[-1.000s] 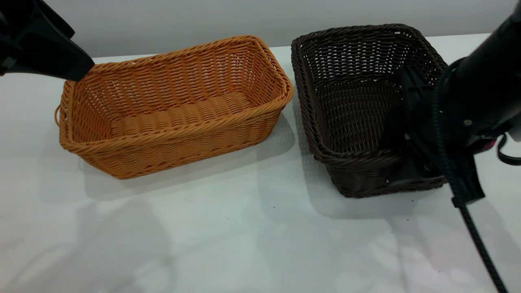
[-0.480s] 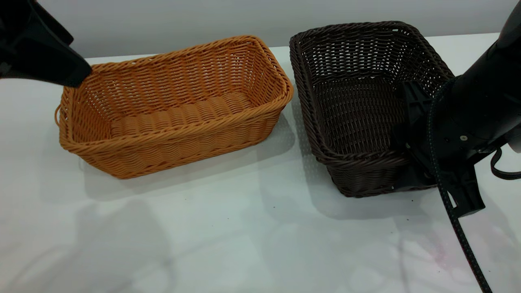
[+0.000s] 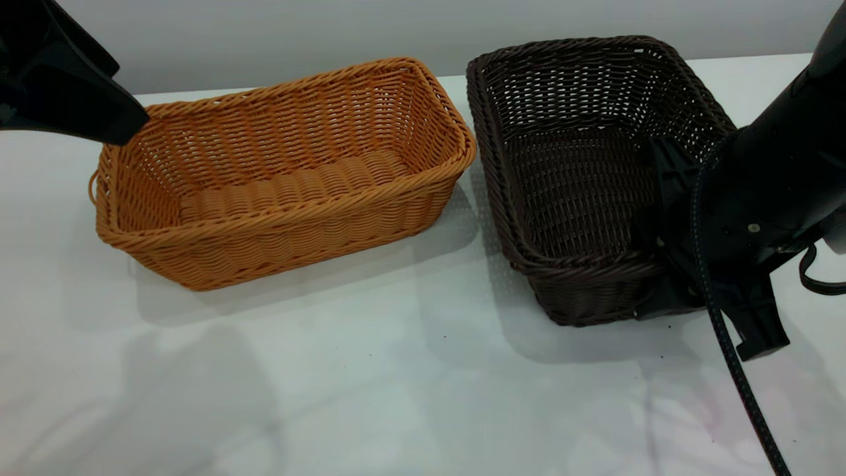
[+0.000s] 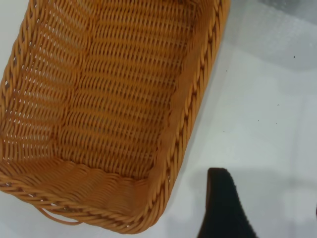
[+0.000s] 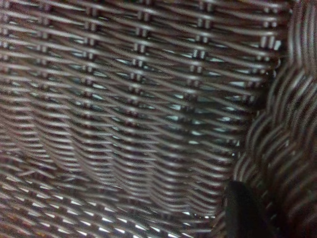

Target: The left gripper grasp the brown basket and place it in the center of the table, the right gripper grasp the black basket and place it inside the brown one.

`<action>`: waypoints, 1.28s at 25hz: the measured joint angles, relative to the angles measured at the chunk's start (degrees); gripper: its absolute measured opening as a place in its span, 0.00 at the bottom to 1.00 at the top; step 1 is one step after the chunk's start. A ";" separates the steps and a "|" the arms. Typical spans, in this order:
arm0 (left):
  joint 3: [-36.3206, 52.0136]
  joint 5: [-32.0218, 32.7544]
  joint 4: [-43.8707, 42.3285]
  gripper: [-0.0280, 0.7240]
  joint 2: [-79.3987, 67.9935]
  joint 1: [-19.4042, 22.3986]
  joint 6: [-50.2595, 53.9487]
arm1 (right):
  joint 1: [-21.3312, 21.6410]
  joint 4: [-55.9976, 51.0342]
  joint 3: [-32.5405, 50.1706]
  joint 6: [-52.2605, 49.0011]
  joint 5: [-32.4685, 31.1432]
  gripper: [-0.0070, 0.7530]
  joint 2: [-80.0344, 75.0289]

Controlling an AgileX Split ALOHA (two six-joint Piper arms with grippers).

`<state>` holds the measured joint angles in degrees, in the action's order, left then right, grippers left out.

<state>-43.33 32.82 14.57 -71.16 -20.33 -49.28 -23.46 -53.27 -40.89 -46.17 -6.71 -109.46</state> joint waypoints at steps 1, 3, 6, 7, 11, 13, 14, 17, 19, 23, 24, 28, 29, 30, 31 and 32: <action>0.00 -0.04 0.00 0.55 0.00 0.00 0.00 | 0.00 0.00 0.00 0.00 -0.19 0.30 0.00; 0.00 -0.04 0.00 0.55 0.00 0.00 0.00 | 0.00 0.00 0.00 0.00 -0.41 0.30 0.00; 0.00 -0.15 0.00 0.55 0.00 0.00 -0.06 | 0.00 0.00 0.00 0.00 -1.00 0.30 0.17; 0.00 -0.15 0.00 0.55 0.00 0.00 -0.06 | 0.00 0.06 0.00 0.00 -1.12 0.30 0.57; 0.00 -0.15 0.00 0.55 0.00 0.00 -0.06 | 0.00 0.12 0.01 0.21 -0.82 0.30 2.78; 0.00 -0.15 0.00 0.55 0.00 0.00 -0.06 | 0.00 0.12 0.01 0.21 -0.55 0.30 3.97; 0.00 -0.15 0.00 0.55 0.00 0.00 -0.06 | 0.00 0.12 0.01 0.21 -0.55 0.30 4.47; 0.00 -0.15 0.06 0.55 0.00 0.00 -0.06 | 0.00 0.12 0.06 0.15 -1.22 0.30 5.27; 0.00 -0.09 0.14 0.55 0.00 0.00 0.00 | 0.00 0.19 0.06 0.15 -1.29 0.30 5.80; 0.00 -0.09 0.40 0.55 0.00 0.00 0.17 | 0.00 1.34 0.06 0.15 -1.13 0.30 7.60; 0.00 -0.09 0.40 0.55 0.00 0.00 0.17 | 0.00 1.34 0.06 0.20 -1.06 0.30 8.01; 0.00 -0.05 0.40 0.55 0.00 0.00 0.23 | 0.00 1.62 0.06 0.39 -1.12 0.30 9.33; 0.00 -0.05 0.40 0.55 0.00 0.00 0.23 | 0.00 1.98 0.06 0.39 -1.12 0.30 9.58; 0.00 -0.05 0.40 0.55 0.00 0.00 0.23 | 0.00 2.51 0.06 0.44 -1.55 0.30 9.80; 0.00 -0.05 0.40 0.55 0.00 0.00 0.23 | 0.00 2.92 0.06 0.44 -1.62 0.29 10.07; 0.00 -0.05 0.40 0.55 0.00 0.00 0.23 | 0.00 2.98 0.06 0.32 -1.95 0.25 10.33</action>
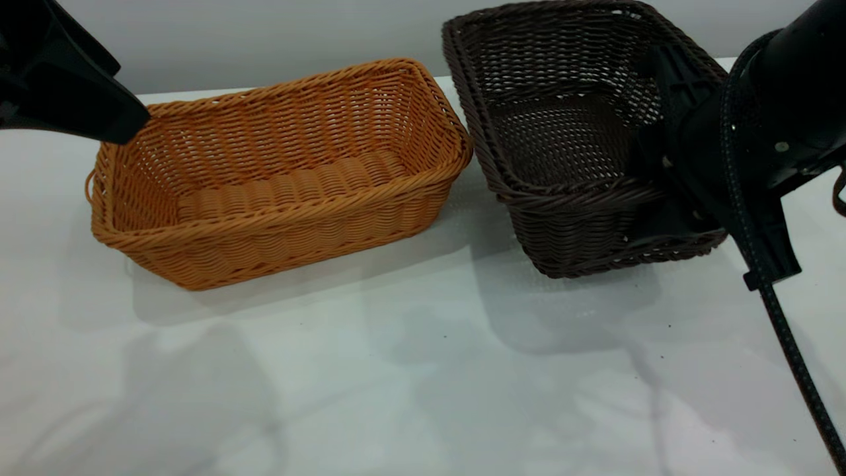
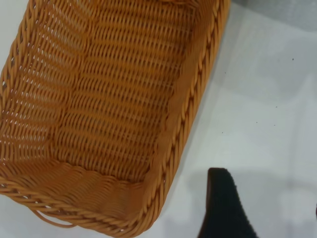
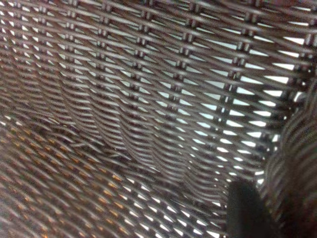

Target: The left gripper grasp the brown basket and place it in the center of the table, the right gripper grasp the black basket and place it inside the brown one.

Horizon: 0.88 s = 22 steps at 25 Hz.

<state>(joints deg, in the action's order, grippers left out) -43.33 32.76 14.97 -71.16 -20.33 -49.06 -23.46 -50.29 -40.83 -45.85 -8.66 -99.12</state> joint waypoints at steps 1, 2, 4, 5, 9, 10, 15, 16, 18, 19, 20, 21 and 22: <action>0.00 0.00 0.00 0.55 0.00 0.00 0.00 | 0.00 0.08 0.00 -0.06 -0.11 0.20 0.30; 0.00 0.00 0.00 0.55 0.00 0.00 0.00 | 0.00 0.48 0.00 -0.06 -0.11 0.17 0.62; 0.00 0.00 0.00 0.55 0.00 0.00 0.00 | 0.00 1.10 0.00 0.36 -0.26 0.17 1.21; 0.00 0.00 0.00 0.55 0.00 0.00 0.00 | 0.00 1.58 0.00 0.36 -0.39 0.17 1.36; 0.00 0.00 0.14 0.55 0.00 0.00 0.00 | 0.00 2.53 0.00 -0.35 -0.33 0.17 1.62; 0.00 0.00 0.41 0.55 0.00 0.00 0.00 | 0.00 2.65 0.00 -0.35 -0.28 0.17 1.62; 0.00 -0.06 1.19 0.55 0.00 0.00 -0.05 | 0.00 2.78 0.00 -1.01 -0.16 0.17 1.67; 0.00 -0.06 1.18 0.55 0.00 0.00 -0.11 | 0.00 2.97 0.00 -1.01 -0.16 0.17 1.66; 0.06 -0.28 1.18 0.55 -0.34 0.00 -0.15 | 0.11 3.52 0.00 -1.01 -0.16 0.17 1.66; 0.06 -0.36 1.18 0.55 -0.79 0.00 -0.15 | 0.51 3.81 0.00 -1.01 -0.43 0.17 1.66; 0.06 -0.31 1.07 0.55 -1.45 0.00 -0.17 | 1.00 4.39 0.00 -0.95 -0.71 0.17 1.73; 0.06 -0.31 1.07 0.55 -2.09 0.00 -0.22 | 1.69 5.19 0.00 -0.95 -0.88 0.17 1.98; 0.06 -0.31 1.07 0.55 -2.97 0.00 -0.37 | 2.56 5.64 0.00 -0.95 -1.31 0.17 2.38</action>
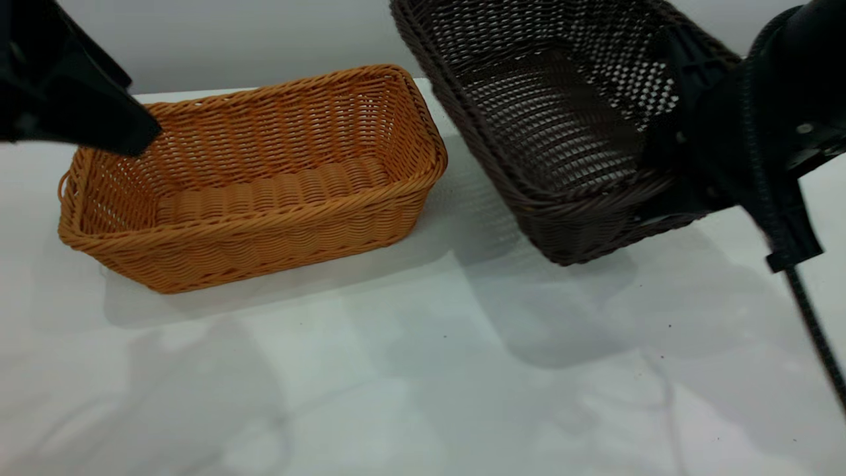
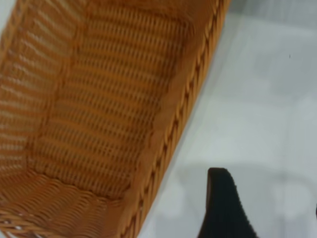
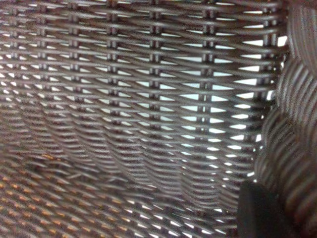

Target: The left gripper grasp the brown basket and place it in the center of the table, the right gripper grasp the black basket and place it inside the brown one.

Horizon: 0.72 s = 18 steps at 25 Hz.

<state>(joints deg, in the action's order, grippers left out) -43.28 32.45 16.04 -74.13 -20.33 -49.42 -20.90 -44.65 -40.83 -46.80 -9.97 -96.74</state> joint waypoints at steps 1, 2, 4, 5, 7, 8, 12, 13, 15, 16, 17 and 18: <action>0.00 -0.11 0.00 0.55 -1.01 0.00 -0.20 | 0.97 0.88 0.00 -0.06 -0.55 0.17 0.46; 0.00 -0.56 0.00 0.55 -2.13 0.00 -0.60 | 1.88 1.99 0.00 -0.06 -1.01 0.17 1.12; 0.00 -1.61 -0.12 0.55 -4.28 0.00 -2.16 | 4.24 4.04 0.00 0.07 -1.93 0.17 2.67; 0.00 -1.95 -0.12 0.55 -5.47 0.00 -2.83 | 5.25 5.29 0.00 0.07 -2.48 0.17 3.38; 0.00 -2.88 -0.12 0.55 -7.73 0.00 -4.51 | 7.63 8.10 -0.06 0.02 -3.50 0.17 4.61; 0.00 -3.46 -0.12 0.55 -8.98 0.00 -5.32 | 8.30 9.66 -0.06 0.02 -4.05 0.17 4.96; 0.00 -6.80 -0.25 0.55 -13.61 0.00 -7.94 | 9.01 14.63 -0.06 0.02 -6.85 0.17 5.20; 0.00 -7.35 -0.61 0.55 -14.75 0.00 -8.15 | 9.01 15.25 -0.06 0.08 -7.54 0.17 5.20; 0.00 -9.06 -2.30 0.55 -16.67 0.00 -8.15 | 9.01 15.44 -0.06 0.20 -7.39 0.17 5.20; 0.00 -9.70 -3.11 0.55 -17.57 0.00 -8.15 | 9.01 15.38 -0.10 0.20 -6.86 0.17 5.20; 0.00 -10.49 -3.83 0.55 -18.23 0.00 -8.15 | 9.01 15.39 -0.13 0.27 -6.37 0.17 5.20; 0.00 -11.30 -4.52 0.55 -18.95 0.00 -8.15 | 9.01 15.39 -0.13 0.33 -6.26 0.17 5.20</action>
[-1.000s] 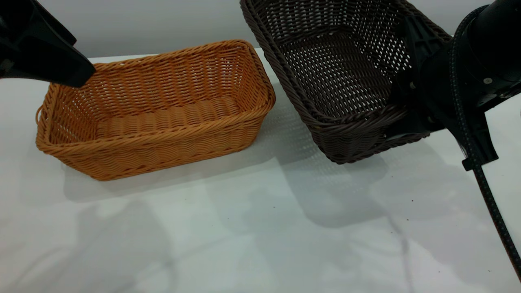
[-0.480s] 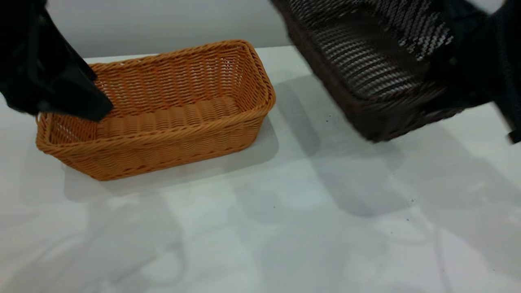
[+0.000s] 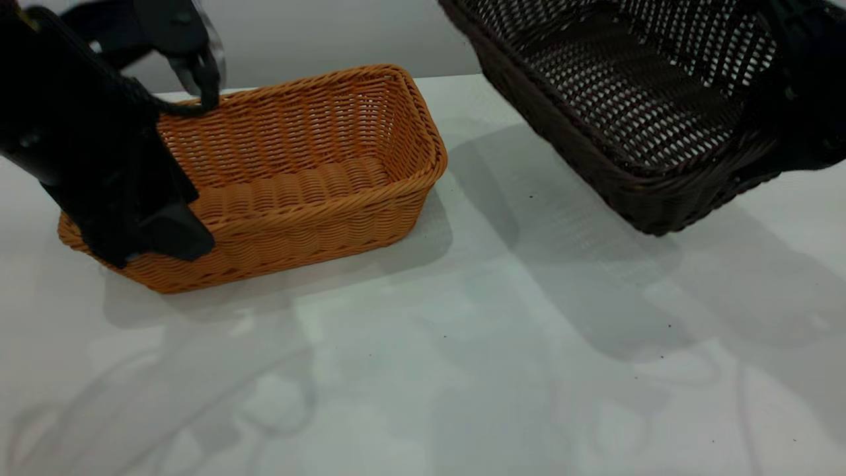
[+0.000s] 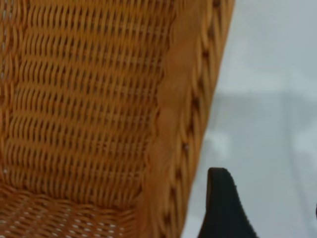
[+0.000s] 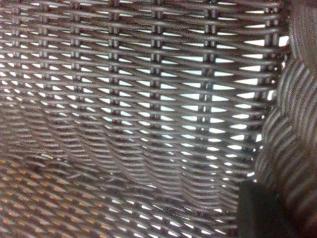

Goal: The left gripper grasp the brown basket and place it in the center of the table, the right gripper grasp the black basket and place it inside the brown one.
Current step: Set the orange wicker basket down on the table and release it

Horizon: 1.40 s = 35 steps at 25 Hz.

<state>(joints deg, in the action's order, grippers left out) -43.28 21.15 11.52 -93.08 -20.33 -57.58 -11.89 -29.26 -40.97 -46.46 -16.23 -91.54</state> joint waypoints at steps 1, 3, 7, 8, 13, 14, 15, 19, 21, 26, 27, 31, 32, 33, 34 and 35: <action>0.00 -0.80 -0.23 0.55 -0.65 0.00 0.00 | 0.00 0.00 0.00 0.04 -0.05 0.17 0.00; -0.13 -2.39 -0.23 0.55 -1.58 0.00 0.05 | 0.00 -0.05 0.00 0.57 -0.56 0.17 0.00; -2.49 -2.90 -0.23 0.55 -2.78 0.00 0.05 | 0.00 -0.05 0.00 1.87 -0.39 0.17 -0.05; -3.37 -2.90 -0.23 0.55 -3.27 0.00 0.05 | 0.00 -0.05 0.00 2.08 -0.34 0.17 -0.05; -8.11 -1.39 -1.33 0.55 -6.83 0.00 0.10 | 0.00 -0.10 0.00 2.84 -0.25 0.17 -0.05; -8.85 -0.48 -1.33 0.55 -7.57 0.00 0.19 | 0.00 -0.17 0.00 2.84 -0.20 0.17 -0.05; -9.65 0.56 -1.33 0.55 -8.40 0.00 0.31 | 0.00 -0.17 0.00 2.84 -0.03 0.17 -0.05; -10.79 4.02 -1.33 0.55 -10.62 0.00 0.31 | 0.00 -0.17 0.00 2.84 1.17 0.17 -0.05; -10.79 4.72 -1.33 0.55 -11.24 0.00 0.18 | 0.00 -0.17 0.00 2.72 1.21 0.17 -0.05; -10.79 2.35 -1.63 0.55 -13.18 0.00 0.13 | 0.00 -0.17 0.00 2.84 1.24 0.17 -0.05; -10.79 1.18 -1.63 0.54 -13.58 0.00 0.13 | 0.00 -0.17 0.00 2.88 1.24 0.17 -0.05; -10.84 -1.74 -1.63 0.50 -15.88 0.00 0.13 | 0.00 -0.17 0.00 4.05 1.24 0.17 -0.05; -10.84 -2.18 -1.63 0.49 -16.66 0.00 0.13 | 0.00 -0.17 0.00 4.09 1.24 0.17 -0.05; -10.84 -2.53 -1.63 0.48 -17.47 0.00 0.13 | 0.00 -0.17 0.00 4.17 1.24 0.17 -0.05; -10.86 -2.62 -1.63 0.47 -18.29 0.00 0.13 | 0.00 -0.17 0.00 4.35 1.24 0.17 -0.05; -10.91 -2.87 -1.64 0.45 -18.96 0.00 0.08 | 0.00 -0.17 0.00 4.40 1.24 0.17 -0.05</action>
<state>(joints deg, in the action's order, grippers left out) -54.19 18.28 9.88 -112.04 -20.33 -57.50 -11.89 -29.43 -40.97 -42.07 -14.99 -91.59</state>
